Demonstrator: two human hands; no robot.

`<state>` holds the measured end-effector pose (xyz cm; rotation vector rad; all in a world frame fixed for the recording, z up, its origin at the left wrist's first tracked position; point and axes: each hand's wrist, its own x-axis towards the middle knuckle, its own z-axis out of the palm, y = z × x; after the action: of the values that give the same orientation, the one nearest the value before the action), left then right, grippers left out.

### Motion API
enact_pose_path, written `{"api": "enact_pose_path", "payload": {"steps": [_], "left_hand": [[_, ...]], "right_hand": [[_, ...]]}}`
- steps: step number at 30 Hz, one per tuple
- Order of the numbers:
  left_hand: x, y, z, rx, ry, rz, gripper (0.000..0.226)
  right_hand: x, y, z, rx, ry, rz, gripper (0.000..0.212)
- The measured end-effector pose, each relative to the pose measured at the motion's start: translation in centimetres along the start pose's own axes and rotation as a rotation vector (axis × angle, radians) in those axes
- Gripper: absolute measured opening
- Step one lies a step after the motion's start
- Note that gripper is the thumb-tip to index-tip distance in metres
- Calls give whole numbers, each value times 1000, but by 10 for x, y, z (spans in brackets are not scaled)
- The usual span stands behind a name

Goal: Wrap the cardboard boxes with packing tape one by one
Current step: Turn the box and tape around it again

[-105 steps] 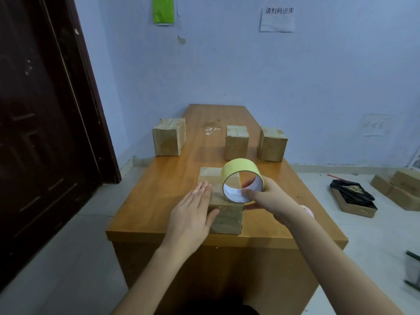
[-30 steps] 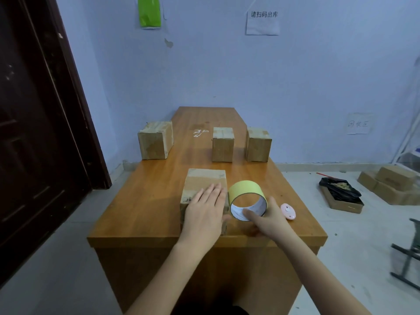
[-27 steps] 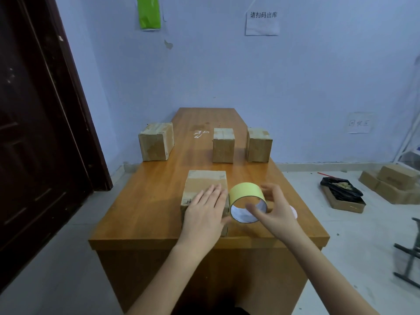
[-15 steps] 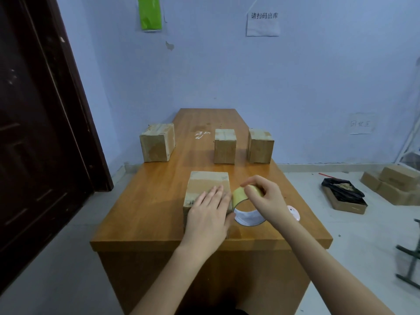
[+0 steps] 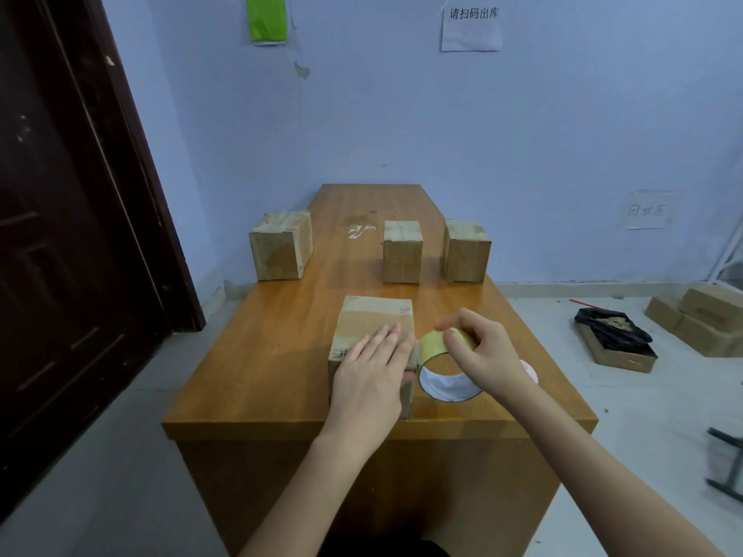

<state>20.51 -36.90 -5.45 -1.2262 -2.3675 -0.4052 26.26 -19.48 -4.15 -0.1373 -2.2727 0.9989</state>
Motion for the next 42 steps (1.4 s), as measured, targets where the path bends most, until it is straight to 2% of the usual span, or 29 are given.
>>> {"api": "enact_pose_path", "payload": {"steps": [6, 13, 21, 23, 30, 38, 42], "left_hand": [[0, 1, -2, -25, 4, 4, 53], [0, 1, 0, -14, 10, 9, 50], [1, 2, 0, -15, 15, -1, 50], [1, 2, -1, -5, 12, 14, 50], [7, -1, 7, 41, 15, -38, 58], [12, -6, 6, 54, -4, -38, 60], [11, -8, 6, 40, -4, -24, 64]], "right_hand": [[1, -2, -7, -125, -66, -36, 12], [-3, -4, -20, -401, -186, -160, 22], [4, -1, -23, -684, -328, -164, 9], [1, 1, -25, -798, -352, -186, 10], [13, 2, -18, -936, -435, -236, 18], [13, -12, -4, -1042, -257, -260, 15], [0, -28, 7, -880, -215, -208, 35]]}}
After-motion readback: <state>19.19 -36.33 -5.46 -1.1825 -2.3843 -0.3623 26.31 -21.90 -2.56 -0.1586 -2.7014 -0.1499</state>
